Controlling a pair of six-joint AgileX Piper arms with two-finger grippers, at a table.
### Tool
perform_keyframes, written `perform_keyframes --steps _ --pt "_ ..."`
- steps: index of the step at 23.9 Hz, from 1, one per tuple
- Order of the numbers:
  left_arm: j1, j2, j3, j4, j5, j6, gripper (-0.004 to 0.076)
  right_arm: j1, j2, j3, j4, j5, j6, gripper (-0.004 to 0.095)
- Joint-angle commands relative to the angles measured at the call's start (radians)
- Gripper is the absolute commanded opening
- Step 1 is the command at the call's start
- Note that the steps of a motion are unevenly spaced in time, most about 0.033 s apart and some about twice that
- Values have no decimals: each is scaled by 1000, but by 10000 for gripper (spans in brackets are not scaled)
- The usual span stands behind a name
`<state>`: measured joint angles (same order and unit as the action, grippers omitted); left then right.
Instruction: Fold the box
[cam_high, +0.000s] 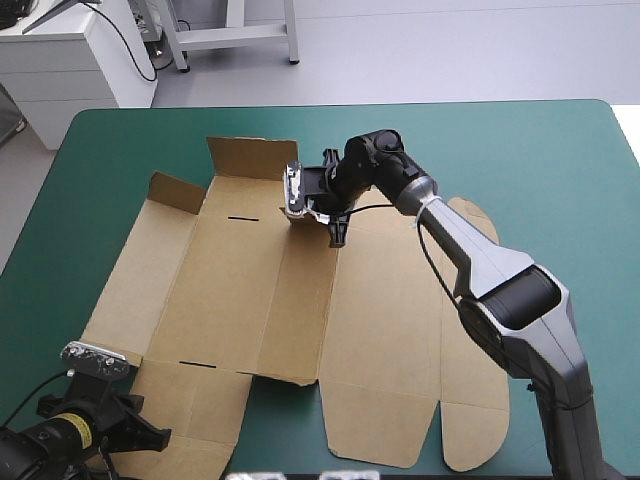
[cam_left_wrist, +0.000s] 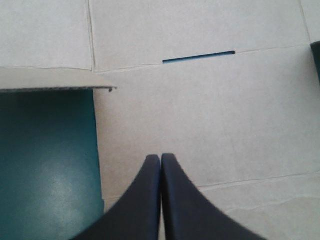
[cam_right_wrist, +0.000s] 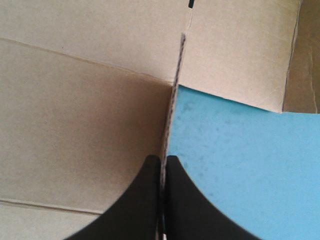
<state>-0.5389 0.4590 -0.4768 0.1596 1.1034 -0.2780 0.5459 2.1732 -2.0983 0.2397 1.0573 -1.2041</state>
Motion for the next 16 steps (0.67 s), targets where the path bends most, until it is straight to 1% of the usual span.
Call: perform_keyframes --steps 1,3,9,12,14,15,16 --pt "3 5 -24 7 -37 -5 -8 -40 -63 -33 66 -2 -45 -21" --pt "3 5 -24 7 -37 -5 -8 -53 -63 -33 107 18 -54 -21" --pt "3 5 -24 7 -37 -5 -8 -58 -63 -33 128 76 -86 -21" --pt "3 5 -24 7 -37 -10 -8 -58 -63 -33 165 68 -86 -21" --pt "3 5 -24 7 -37 -10 -8 -58 -63 -33 166 68 -84 -21" --pt "3 5 -24 7 -37 -10 -8 -58 -63 -33 166 68 -84 -16" --pt "3 5 -24 7 -37 -10 -8 -58 -63 -33 166 68 -79 10"
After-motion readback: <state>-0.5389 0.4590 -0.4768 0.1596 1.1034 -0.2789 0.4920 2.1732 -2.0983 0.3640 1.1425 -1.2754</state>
